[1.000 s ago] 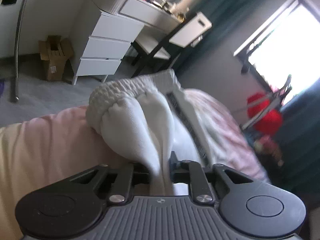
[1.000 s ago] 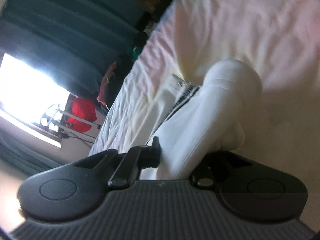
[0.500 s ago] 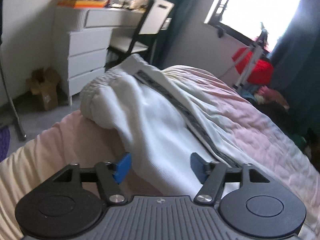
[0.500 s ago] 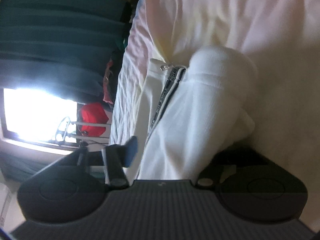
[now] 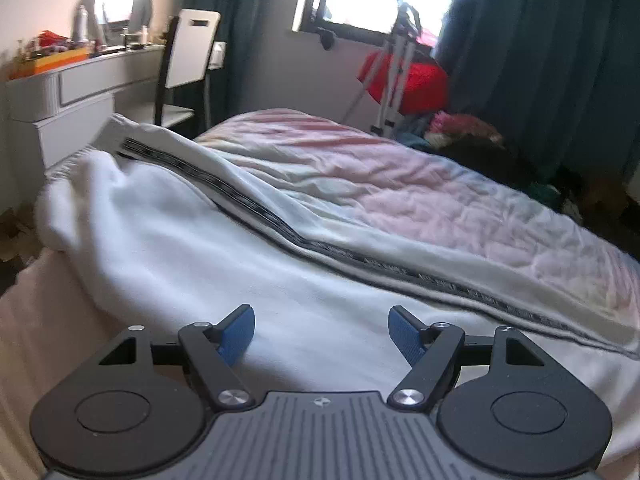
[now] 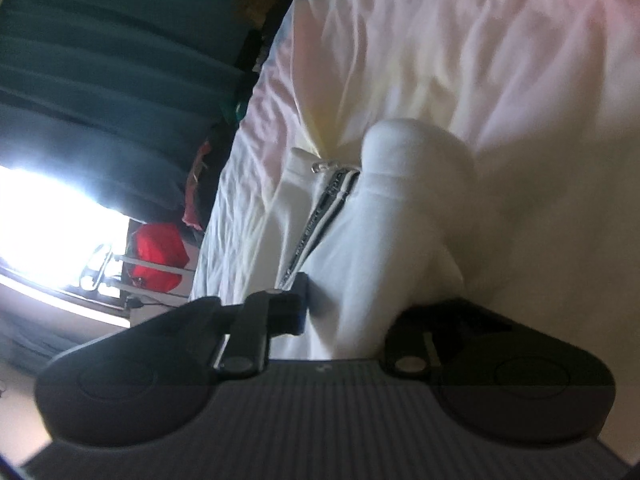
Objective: Fold clothes
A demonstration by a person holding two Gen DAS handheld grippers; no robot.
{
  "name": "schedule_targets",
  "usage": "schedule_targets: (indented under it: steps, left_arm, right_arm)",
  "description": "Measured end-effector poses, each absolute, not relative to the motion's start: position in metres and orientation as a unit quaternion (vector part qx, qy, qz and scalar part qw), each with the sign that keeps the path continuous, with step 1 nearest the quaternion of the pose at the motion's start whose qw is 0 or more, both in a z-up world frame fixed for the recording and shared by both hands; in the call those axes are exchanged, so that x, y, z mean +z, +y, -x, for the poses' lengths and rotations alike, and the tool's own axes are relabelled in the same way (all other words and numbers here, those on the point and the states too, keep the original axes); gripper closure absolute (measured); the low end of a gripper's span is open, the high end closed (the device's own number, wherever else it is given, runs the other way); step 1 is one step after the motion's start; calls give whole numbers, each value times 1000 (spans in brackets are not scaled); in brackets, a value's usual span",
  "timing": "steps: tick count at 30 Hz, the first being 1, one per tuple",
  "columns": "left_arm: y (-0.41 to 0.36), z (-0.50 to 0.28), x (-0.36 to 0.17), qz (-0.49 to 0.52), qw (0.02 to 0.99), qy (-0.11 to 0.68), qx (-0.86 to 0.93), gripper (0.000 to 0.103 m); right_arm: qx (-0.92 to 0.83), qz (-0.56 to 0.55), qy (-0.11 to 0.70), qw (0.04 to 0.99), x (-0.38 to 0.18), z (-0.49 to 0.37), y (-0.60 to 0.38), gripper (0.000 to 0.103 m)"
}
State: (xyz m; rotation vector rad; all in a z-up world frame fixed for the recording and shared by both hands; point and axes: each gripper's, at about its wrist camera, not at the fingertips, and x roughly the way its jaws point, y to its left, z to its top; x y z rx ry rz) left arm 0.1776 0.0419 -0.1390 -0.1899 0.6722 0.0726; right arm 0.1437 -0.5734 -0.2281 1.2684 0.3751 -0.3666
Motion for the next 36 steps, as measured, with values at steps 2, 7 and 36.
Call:
schedule_targets:
  steps: [2, 7, 36]
  left_arm:
    - [34, -181, -145, 75, 939, 334, 27, 27]
    - [15, -193, -166, 23, 933, 359, 8, 22]
    - [62, -200, -127, 66, 954, 292, 6, 22]
  right_arm:
    - [-176, -567, 174, 785, -223, -145, -570, 85]
    - [-191, -485, 169, 836, -198, -155, -553, 86]
    - [11, 157, 51, 986, -97, -169, -184, 90]
